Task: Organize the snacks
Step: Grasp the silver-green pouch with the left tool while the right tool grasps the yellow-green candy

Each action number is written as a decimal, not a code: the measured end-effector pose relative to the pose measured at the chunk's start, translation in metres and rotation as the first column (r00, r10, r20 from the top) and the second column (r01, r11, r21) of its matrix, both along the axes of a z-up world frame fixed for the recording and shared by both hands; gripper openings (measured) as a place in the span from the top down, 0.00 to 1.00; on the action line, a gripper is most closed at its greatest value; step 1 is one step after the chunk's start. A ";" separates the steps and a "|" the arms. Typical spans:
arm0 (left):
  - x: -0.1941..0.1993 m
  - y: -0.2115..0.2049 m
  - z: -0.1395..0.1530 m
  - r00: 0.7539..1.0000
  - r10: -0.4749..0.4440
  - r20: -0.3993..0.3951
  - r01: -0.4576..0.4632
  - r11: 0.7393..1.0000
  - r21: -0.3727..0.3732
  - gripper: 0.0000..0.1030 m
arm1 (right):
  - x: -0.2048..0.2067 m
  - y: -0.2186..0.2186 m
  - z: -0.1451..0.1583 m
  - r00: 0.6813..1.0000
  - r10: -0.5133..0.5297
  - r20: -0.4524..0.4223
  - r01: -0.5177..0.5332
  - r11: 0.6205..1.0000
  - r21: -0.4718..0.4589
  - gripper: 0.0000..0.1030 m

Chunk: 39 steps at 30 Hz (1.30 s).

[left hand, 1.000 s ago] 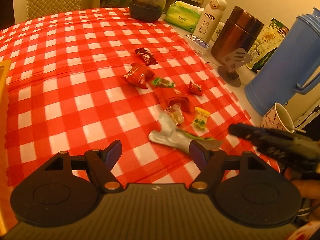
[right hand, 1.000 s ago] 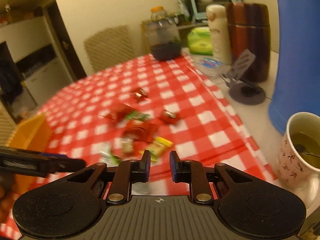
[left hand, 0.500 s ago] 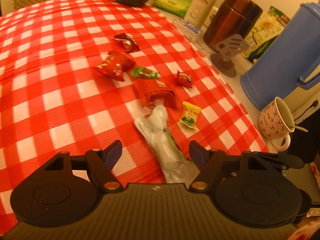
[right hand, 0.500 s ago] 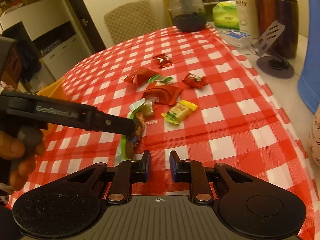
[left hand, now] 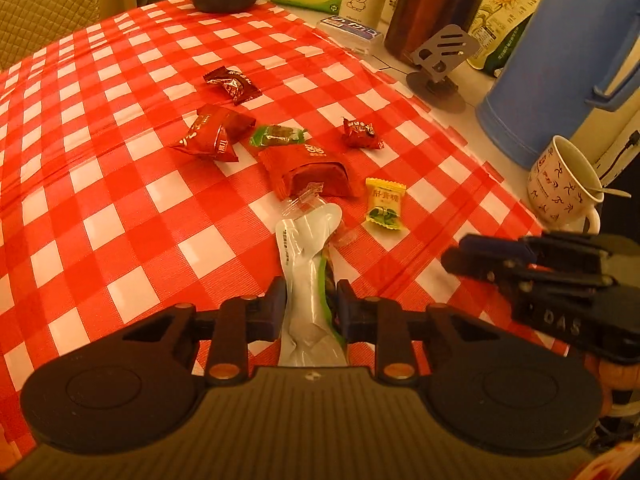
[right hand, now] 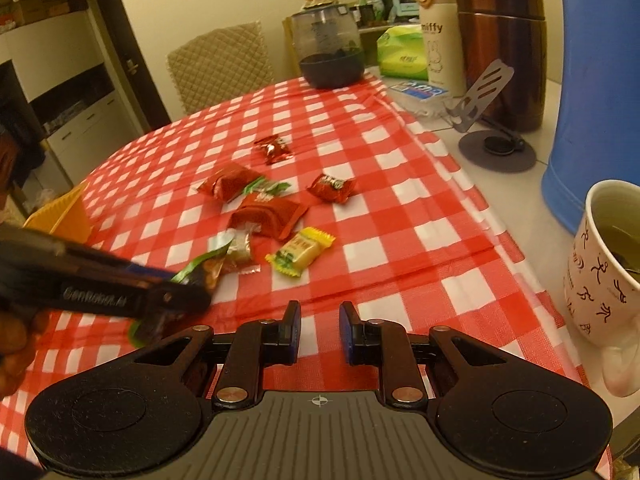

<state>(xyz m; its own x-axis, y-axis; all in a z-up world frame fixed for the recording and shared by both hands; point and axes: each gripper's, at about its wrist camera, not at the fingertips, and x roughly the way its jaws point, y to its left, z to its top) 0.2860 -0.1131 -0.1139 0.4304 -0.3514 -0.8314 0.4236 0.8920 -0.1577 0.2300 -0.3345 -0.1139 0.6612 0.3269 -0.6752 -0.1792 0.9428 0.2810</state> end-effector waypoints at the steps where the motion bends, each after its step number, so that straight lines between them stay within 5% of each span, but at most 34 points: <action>1: -0.001 -0.002 0.000 1.000 -0.006 0.007 0.006 1.000 0.012 0.77 | 0.002 0.001 0.000 1.000 -0.005 0.005 0.005 1.000 -0.002 0.79; 7: -0.008 -0.001 0.002 0.998 0.009 0.057 -0.011 0.999 0.045 0.78 | 0.018 0.017 0.000 0.999 -0.010 0.031 0.012 0.999 -0.045 0.78; 8: -0.009 0.003 0.003 0.998 0.021 0.067 -0.024 0.999 0.045 0.78 | 0.021 0.021 -0.001 0.999 -0.005 0.035 0.007 0.998 -0.060 0.68; 9: -0.010 0.007 0.006 0.997 0.034 0.073 -0.037 0.999 0.039 0.78 | 0.024 0.023 -0.001 0.999 0.003 0.039 0.000 0.998 -0.069 0.47; 11: -0.011 0.016 0.011 0.995 0.058 0.081 -0.060 0.998 0.030 0.78 | 0.028 0.025 -0.002 0.999 0.004 0.054 -0.001 0.998 -0.069 0.34; 19: -0.012 0.035 0.024 0.988 0.121 0.092 -0.121 0.993 -0.011 0.78 | 0.046 0.040 -0.009 0.999 -0.027 0.038 0.029 0.998 -0.063 0.37; 24: -0.014 0.038 0.022 0.987 0.135 0.087 -0.134 0.991 -0.016 0.78 | 0.053 0.048 -0.010 0.995 -0.090 0.046 0.095 0.990 -0.106 0.55; 27: -0.016 0.039 0.021 0.987 0.135 0.083 -0.135 0.991 -0.017 0.78 | 0.053 0.058 -0.009 0.996 -0.068 0.058 0.078 0.975 -0.207 0.71; 39: -0.029 0.049 0.042 0.982 0.157 0.109 -0.154 0.988 -0.033 0.78 | 0.034 0.056 0.016 0.995 -0.055 0.081 0.071 0.975 -0.209 0.74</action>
